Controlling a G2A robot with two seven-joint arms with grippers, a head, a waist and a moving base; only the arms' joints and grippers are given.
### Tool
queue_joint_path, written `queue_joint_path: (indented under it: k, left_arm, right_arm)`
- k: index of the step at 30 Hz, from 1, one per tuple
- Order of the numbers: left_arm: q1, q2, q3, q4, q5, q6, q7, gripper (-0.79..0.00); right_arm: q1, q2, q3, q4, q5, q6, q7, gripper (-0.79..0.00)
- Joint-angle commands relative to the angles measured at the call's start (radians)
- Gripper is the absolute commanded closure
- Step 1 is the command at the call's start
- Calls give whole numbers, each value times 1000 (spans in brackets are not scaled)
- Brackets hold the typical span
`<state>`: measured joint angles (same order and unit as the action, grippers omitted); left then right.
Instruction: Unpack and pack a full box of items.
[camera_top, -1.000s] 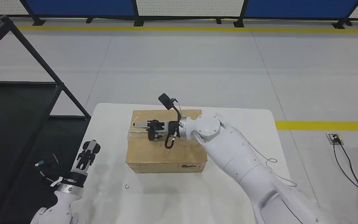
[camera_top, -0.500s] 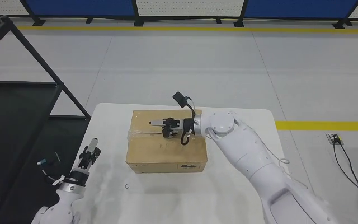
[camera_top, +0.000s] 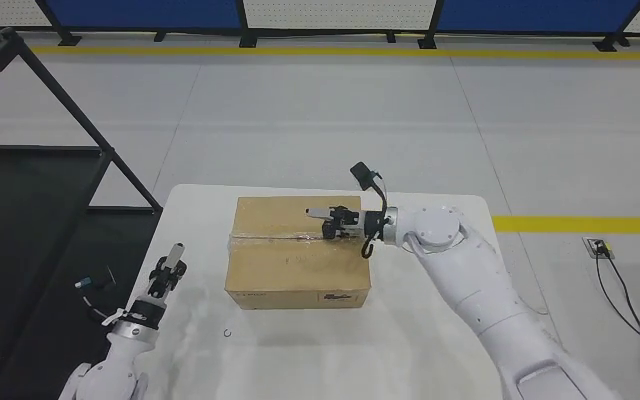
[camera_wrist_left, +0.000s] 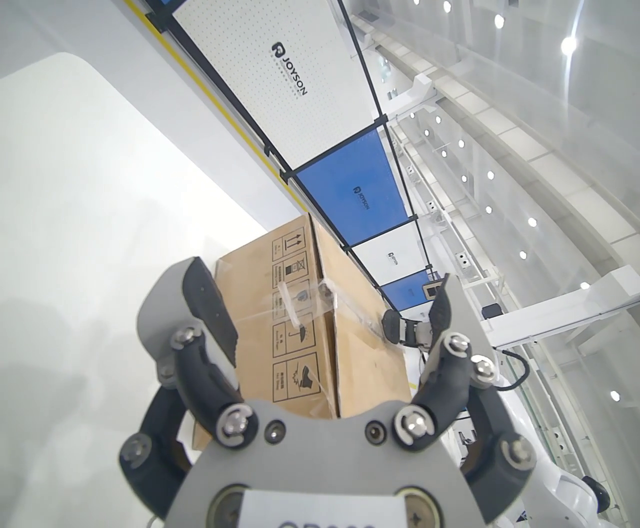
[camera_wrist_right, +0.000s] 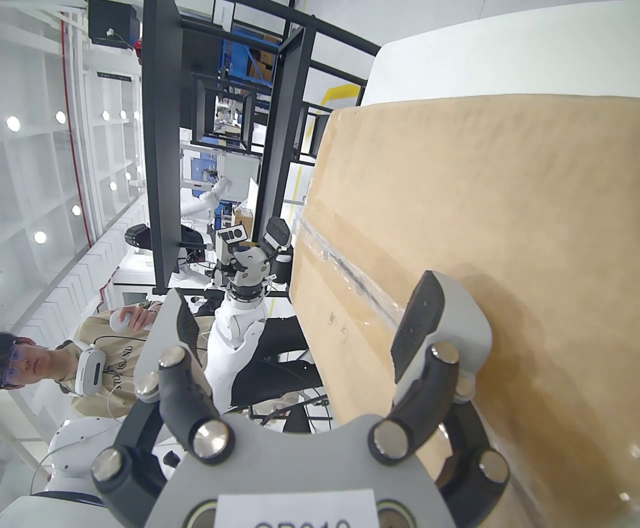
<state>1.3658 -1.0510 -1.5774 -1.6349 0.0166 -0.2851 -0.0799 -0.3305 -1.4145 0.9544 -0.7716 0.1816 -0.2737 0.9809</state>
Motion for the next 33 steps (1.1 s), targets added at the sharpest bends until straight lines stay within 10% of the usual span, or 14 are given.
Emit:
queue_joint_path:
  k: [1,17,33]
  left_arm:
    - [-7,-2,3,1,4,3,-7,-785]
    - [-39,-12,4,3,19,-6,-39,-785]
    - [-14,-17,-96,17,-42,-108,33,-785]
  right_arm:
    - [-52,28,51,-84,-24,29,-3,-785]
    - [-369,143,330,-483,-117,214,-31,-785]
    - [-553,185,555,-624,-22,26,-173,-784]
